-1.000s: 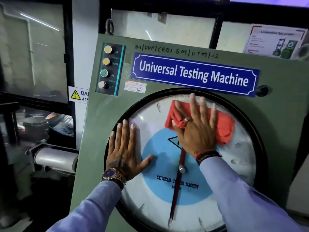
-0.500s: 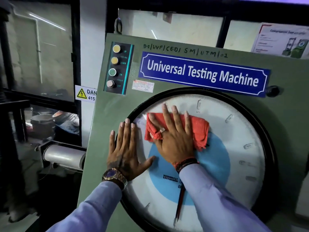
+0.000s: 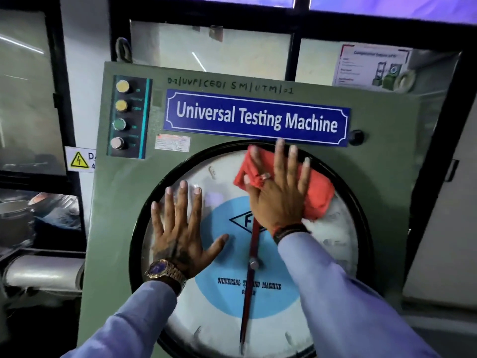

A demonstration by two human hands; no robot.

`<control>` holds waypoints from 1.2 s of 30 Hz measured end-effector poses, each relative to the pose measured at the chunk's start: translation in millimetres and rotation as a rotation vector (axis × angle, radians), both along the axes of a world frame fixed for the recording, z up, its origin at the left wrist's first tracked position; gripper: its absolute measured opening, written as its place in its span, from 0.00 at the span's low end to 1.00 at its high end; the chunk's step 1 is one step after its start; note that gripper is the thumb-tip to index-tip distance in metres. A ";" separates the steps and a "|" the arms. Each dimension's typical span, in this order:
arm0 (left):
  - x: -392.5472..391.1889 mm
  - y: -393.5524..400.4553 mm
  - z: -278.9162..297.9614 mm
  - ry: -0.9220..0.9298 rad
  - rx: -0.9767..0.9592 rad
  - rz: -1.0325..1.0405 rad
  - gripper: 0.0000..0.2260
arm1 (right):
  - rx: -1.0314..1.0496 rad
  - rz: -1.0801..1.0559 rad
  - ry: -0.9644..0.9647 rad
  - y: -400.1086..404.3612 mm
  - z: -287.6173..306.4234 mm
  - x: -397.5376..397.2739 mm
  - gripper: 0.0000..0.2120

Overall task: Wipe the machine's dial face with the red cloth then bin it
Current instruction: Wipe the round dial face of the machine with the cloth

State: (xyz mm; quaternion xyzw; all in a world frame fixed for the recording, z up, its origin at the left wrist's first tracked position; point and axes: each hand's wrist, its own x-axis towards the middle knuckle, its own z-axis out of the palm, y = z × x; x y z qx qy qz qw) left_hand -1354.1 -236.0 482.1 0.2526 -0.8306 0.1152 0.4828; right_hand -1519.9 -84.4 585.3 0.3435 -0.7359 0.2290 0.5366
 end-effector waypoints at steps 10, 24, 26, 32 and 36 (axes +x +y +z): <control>-10.9 12.4 5.1 0.037 0.081 -0.025 0.48 | 0.066 -0.055 0.007 64.9 -45.6 -31.4 0.31; -16.5 8.7 1.0 0.086 0.053 -0.036 0.49 | 0.082 -0.065 -0.012 73.3 -48.8 -32.4 0.34; -17.3 7.1 0.0 0.084 0.052 -0.030 0.49 | -0.019 -0.120 -0.090 71.8 -33.5 -36.8 0.34; -20.6 1.7 -3.1 0.087 0.050 -0.024 0.49 | 0.048 -0.012 0.039 21.2 -22.5 -13.5 0.34; -14.1 -1.1 -4.2 0.061 0.043 -0.019 0.49 | 0.090 -0.056 0.047 56.6 -58.4 -28.8 0.32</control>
